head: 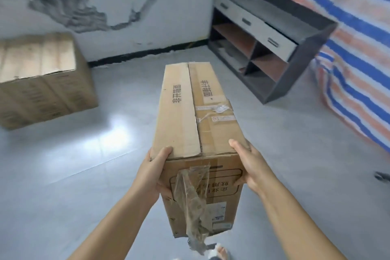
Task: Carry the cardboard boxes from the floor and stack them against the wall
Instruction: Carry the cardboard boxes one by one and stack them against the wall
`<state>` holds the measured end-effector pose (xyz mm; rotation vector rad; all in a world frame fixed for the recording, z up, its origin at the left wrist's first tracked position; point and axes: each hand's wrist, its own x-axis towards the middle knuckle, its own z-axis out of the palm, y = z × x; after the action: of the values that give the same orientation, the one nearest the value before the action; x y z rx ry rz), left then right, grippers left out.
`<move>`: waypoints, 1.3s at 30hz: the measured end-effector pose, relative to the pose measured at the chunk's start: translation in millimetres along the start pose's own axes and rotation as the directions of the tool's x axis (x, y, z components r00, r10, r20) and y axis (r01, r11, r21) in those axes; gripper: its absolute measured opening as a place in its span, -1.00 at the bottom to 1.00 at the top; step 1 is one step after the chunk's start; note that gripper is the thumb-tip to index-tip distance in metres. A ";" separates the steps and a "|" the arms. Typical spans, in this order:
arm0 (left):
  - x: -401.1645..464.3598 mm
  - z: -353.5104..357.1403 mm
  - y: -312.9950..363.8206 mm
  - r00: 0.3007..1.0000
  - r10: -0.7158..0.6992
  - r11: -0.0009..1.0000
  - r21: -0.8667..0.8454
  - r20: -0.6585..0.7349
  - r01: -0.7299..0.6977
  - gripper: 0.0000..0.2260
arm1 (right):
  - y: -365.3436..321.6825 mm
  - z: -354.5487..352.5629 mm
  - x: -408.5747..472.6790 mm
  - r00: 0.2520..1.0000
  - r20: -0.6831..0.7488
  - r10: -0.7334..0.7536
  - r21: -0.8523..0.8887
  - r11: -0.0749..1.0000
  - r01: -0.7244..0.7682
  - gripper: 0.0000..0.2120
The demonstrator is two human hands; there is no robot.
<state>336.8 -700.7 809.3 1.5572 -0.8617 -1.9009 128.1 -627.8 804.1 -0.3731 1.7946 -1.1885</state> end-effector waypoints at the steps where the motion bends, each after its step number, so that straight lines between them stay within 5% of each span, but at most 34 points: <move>1: 7.2 -11.6 8.6 1.000 0.015 0.999 -0.030 -0.026 -0.016 -0.68 | -8.7 18.2 9.4 1.000 0.030 -0.003 -0.015 1.000 0.003 -0.81; 7: 65.1 -57.0 68.0 0.986 0.040 0.992 -0.112 -0.161 -0.058 -0.71 | -62.5 110.1 74.4 0.983 0.184 0.023 -0.095 0.995 -0.006 -0.69; 20: 252.7 -125.0 229.4 0.917 0.003 0.959 -0.259 -0.400 -0.116 -0.85 | -209.6 309.9 267.4 0.912 0.402 0.079 -0.264 0.964 0.033 -0.83; 28: 357.2 -228.6 320.6 0.905 0.046 0.947 -0.269 -0.423 -0.174 -0.85 | -266.6 472.4 339.1 0.893 0.444 0.077 -0.301 0.951 0.067 -0.81; 32: 410.0 -284.1 382.4 0.915 0.036 0.949 -0.272 -0.402 -0.158 -0.85 | -294.6 551.3 364.1 0.912 0.401 0.087 -0.265 0.964 0.024 -0.65; 39: 507.2 -333.5 468.0 0.948 0.024 0.966 -0.236 -0.318 -0.103 -0.85 | -345.9 637.4 421.4 0.935 0.353 0.026 -0.151 0.988 0.030 -0.89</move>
<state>568.3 -1431.2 793.1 1.5943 -0.5058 -1.5877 348.8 -1437.0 805.0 -0.6378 1.5710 -0.9164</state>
